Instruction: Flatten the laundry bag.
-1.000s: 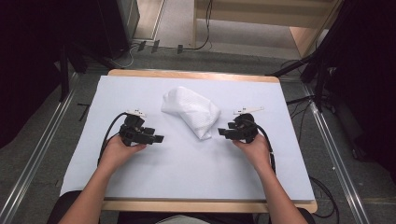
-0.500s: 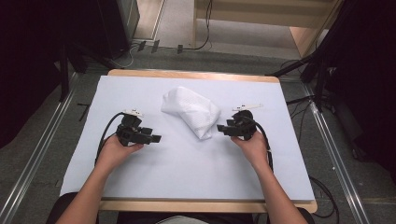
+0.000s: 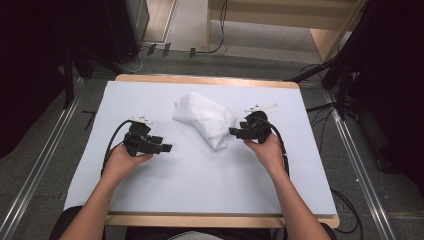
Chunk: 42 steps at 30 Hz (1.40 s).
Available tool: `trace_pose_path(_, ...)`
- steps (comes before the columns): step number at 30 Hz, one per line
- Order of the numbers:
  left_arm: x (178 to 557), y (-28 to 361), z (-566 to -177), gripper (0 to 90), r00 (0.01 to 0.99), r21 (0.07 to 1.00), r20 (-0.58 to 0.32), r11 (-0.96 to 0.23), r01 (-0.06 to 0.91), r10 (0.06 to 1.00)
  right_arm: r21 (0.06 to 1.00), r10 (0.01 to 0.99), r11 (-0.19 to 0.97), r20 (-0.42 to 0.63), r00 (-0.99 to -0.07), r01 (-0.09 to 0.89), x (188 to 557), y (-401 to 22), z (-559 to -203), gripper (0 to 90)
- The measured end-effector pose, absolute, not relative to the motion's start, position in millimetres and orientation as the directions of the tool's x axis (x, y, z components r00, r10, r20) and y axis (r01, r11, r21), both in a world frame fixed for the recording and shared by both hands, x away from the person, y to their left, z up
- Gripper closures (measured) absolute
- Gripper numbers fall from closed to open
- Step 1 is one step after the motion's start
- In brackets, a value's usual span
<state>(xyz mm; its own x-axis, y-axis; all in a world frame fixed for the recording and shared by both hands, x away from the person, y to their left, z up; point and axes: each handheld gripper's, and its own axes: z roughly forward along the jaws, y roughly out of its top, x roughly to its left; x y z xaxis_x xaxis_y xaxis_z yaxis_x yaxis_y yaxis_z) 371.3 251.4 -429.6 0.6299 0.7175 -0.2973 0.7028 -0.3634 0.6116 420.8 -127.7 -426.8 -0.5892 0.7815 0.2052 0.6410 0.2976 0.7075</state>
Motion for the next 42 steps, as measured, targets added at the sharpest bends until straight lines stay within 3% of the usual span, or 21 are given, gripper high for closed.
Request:
trace_pose_path(15,362.5,260.1,-428.5,39.8,0.615,0.615,-0.289,-0.35,0.706,0.733,0.705,0.79,0.318,0.172,-0.588,0.634,453.5,-114.6,-421.4,40.6)
trace_pose_path(22,357.1,267.7,-429.1,39.8,0.599,0.614,-0.285,-0.338,0.714,0.748,0.669,0.804,0.31,0.195,-0.562,0.676,478.9,-113.7,-442.4,35.9)
trace_pose_path(31,350.5,275.5,-430.3,39.7,0.582,0.611,-0.277,-0.327,0.721,0.765,0.62,0.798,0.318,0.233,-0.556,0.717,484.4,-107.1,-464.7,38.9)
trace_pose_path(33,349.1,276.8,-430.2,39.8,0.576,0.613,-0.277,-0.32,0.722,0.769,0.633,0.794,0.319,0.227,-0.563,0.705,482.4,-107.0,-465.6,46.7)
trace_pose_path(34,348.7,277.8,-430.0,39.8,0.576,0.612,-0.277,-0.321,0.723,0.769,0.636,0.782,0.325,0.236,-0.577,0.7,480.0,-106.0,-465.8,60.6)
trace_pose_path(36,348.1,279.2,-429.7,39.8,0.571,0.61,-0.278,-0.317,0.726,0.773,0.638,0.776,0.335,0.23,-0.587,0.693,478.4,-104.8,-466.1,64.3)
trace_pose_path(39,348.0,281.1,-429.1,39.9,0.568,0.614,-0.281,-0.31,0.726,0.774,0.637,0.771,0.36,0.209,-0.601,0.682,475.9,-100.7,-462.7,83.2)
trace_pose_path(42,348.7,282.0,-428.7,39.9,0.569,0.616,-0.279,-0.31,0.724,0.774,0.637,0.769,0.365,0.205,-0.605,0.679,475.2,-101.2,-458.1,86.5)
